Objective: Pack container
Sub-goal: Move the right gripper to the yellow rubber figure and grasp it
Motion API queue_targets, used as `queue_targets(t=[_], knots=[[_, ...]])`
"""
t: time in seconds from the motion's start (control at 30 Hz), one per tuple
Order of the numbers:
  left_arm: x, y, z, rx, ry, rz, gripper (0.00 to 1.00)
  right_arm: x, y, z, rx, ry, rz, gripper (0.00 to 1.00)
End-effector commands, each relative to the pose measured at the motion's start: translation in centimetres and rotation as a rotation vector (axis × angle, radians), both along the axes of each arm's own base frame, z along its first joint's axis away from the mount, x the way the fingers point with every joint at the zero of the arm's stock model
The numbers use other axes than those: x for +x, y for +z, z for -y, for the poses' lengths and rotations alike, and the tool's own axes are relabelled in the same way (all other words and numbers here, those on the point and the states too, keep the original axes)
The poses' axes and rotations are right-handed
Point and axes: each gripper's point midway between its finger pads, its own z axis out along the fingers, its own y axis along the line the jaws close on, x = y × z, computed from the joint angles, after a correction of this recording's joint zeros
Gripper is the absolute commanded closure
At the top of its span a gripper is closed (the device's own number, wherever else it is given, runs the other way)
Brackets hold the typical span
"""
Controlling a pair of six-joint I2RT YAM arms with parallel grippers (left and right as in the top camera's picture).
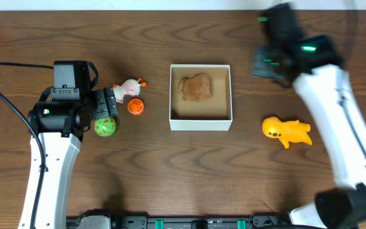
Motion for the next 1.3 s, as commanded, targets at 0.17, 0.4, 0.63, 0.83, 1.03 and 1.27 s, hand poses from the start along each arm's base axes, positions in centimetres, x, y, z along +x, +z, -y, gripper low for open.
queue_targets(t=[0.17, 0.4, 0.63, 0.83, 1.03, 1.27], knots=[[0.3, 0.5, -0.1, 0.008, -0.007, 0.007, 0.02, -3.6, -3.3, 3.0, -0.049, 0.088, -0.209, 0.23], [0.3, 0.5, -0.1, 0.008, -0.007, 0.007, 0.02, -7.5, -9.4, 2.2, 0.006, 0.108, -0.416, 0.15], [0.3, 0.5, -0.1, 0.008, -0.007, 0.007, 0.02, -10.7, -14.1, 2.6, 0.002, 0.065, -0.544, 0.16], [0.3, 0.5, -0.1, 0.008, -0.007, 0.007, 0.02, -10.7, -17.2, 3.2, -0.023, 0.029, -0.521, 0.13], [0.3, 0.5, -0.1, 0.008, -0.007, 0.007, 0.02, -10.1, -20.6, 4.2, -0.017, -0.05, -0.454, 0.11], [0.3, 0.5, -0.1, 0.008, -0.007, 0.007, 0.02, -9.5, -22.6, 5.9, 0.007, -0.137, -0.395, 0.19]])
